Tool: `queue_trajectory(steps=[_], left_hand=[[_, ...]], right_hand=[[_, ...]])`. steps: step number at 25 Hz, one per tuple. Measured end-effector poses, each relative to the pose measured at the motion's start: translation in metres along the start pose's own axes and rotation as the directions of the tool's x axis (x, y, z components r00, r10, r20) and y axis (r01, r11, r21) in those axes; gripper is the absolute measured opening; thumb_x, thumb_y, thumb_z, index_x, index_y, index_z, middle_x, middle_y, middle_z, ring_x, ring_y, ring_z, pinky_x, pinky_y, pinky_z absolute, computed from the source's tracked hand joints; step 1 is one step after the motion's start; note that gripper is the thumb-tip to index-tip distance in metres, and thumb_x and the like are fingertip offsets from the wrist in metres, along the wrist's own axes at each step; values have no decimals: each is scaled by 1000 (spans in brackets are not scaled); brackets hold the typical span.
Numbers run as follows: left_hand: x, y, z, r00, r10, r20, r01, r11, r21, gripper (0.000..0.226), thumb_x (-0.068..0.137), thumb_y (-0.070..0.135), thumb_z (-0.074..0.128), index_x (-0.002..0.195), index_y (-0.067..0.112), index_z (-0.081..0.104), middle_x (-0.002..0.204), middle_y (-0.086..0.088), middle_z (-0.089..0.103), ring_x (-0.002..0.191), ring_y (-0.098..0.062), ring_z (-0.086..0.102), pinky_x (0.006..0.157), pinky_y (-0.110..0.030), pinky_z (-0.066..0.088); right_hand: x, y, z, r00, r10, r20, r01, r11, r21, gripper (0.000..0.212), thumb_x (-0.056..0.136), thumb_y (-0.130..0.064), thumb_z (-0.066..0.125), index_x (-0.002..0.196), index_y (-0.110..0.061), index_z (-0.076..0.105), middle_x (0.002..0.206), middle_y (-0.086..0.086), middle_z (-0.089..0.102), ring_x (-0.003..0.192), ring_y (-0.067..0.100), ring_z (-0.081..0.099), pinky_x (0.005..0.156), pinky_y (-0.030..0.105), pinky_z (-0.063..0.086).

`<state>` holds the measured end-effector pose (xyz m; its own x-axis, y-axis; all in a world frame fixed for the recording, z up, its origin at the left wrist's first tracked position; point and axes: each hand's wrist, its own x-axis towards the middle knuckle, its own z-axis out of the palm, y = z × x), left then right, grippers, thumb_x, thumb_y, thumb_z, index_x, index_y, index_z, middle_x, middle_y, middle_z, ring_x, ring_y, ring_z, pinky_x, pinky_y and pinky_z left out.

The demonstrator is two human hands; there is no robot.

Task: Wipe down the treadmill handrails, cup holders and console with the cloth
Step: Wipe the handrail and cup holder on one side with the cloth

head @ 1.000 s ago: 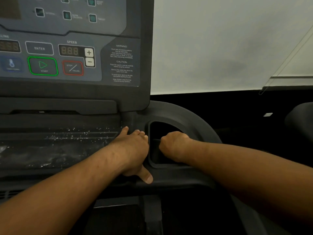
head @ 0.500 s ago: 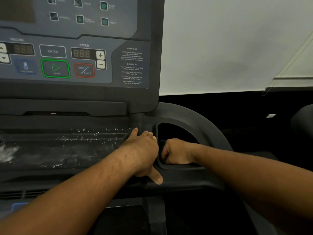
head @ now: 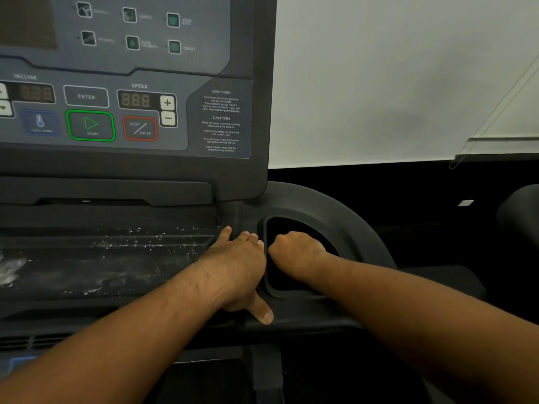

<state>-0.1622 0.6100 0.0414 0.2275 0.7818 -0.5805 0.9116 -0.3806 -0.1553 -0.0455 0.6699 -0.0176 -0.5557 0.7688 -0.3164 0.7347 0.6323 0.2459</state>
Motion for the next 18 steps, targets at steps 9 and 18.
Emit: queue_trajectory(steps=[9, 18], left_hand=[[-6, -1, 1, 1000, 1, -18, -1, 1000, -14, 124, 71, 74, 61, 155, 4, 1, 164, -10, 1, 150, -24, 0, 120, -50, -4], [-1, 3, -4, 1000, 0, 1, 0, 998, 57, 123, 71, 75, 61, 154, 2, 8, 163, -12, 7, 150, -26, 4, 120, -51, -1]], right_hand=[[-27, 21, -7, 860, 4, 510, -211, 913, 349, 26, 92, -12, 50, 113, -13, 65, 107, 10, 66, 94, 28, 65, 86, 39, 55], [-29, 3, -14, 844, -57, 533, -406, 583, 704, 25, 89, -20, 53, 108, -13, 68, 105, 6, 68, 100, 25, 65, 95, 42, 51]])
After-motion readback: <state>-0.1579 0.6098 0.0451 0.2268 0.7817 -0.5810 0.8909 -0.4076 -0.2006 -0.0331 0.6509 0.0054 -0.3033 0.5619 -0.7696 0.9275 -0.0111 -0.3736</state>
